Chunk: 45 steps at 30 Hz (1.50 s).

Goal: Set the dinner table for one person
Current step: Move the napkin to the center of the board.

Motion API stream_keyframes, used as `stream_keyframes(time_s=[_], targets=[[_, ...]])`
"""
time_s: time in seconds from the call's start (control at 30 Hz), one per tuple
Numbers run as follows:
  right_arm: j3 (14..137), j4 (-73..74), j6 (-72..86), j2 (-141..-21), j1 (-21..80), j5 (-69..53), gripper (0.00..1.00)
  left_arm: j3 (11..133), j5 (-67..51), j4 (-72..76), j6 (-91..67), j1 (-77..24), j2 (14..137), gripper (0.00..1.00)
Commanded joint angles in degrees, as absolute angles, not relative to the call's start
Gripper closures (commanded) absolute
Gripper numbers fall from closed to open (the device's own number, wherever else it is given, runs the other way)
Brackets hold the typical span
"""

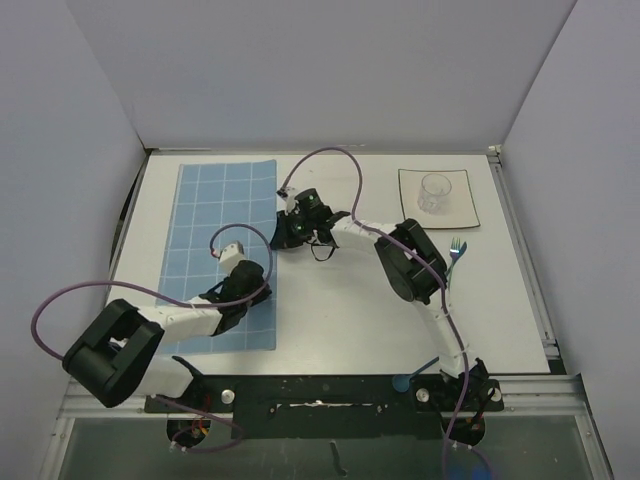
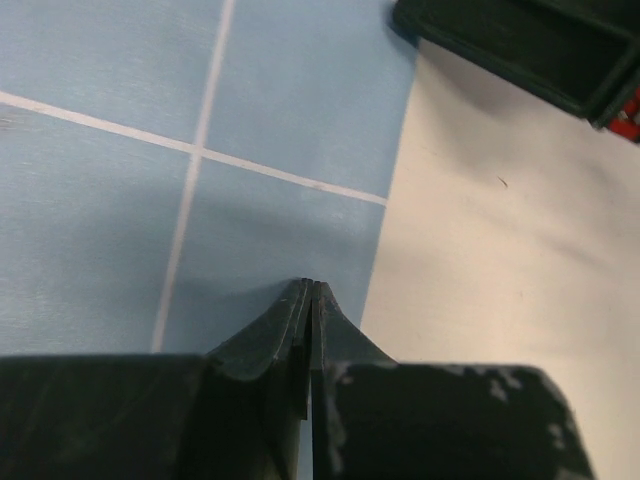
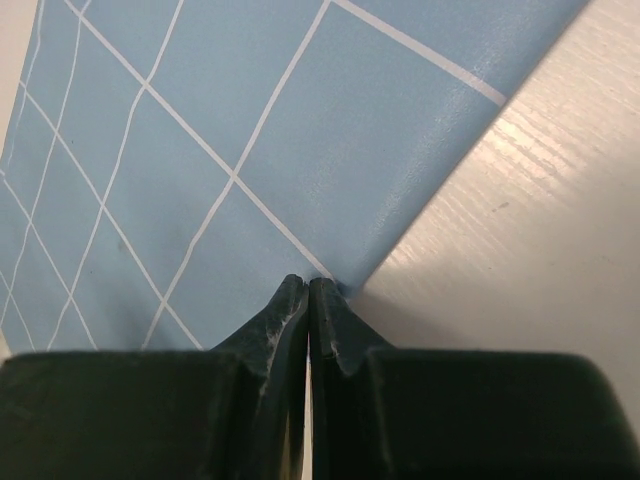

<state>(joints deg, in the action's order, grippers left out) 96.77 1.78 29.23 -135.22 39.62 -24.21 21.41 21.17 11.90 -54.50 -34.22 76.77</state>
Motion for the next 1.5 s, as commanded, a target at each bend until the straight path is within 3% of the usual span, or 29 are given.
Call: stream_keyframes(time_s=[0.0,0.37,1.07,1.47], targets=[[91.23,13.31,25.51,-138.18,36.35,-13.5,1.0,23.04,18.44,6.65,-56.35,-40.61,81.52,1.0],[82.43,12.07,25.36,-131.72,32.09,-11.79,1.0,30.85,22.15,5.76,-59.42,-51.78,92.01,1.0],[67.74,9.55,25.26,-120.68,24.64,-9.87,1.0,33.13,23.58,5.77,-61.71,-58.35,94.89,1.0],[67.43,10.41,25.88,-119.73,22.85,-9.65,1.0,40.28,23.15,6.49,-59.78,-63.81,100.11,1.0]])
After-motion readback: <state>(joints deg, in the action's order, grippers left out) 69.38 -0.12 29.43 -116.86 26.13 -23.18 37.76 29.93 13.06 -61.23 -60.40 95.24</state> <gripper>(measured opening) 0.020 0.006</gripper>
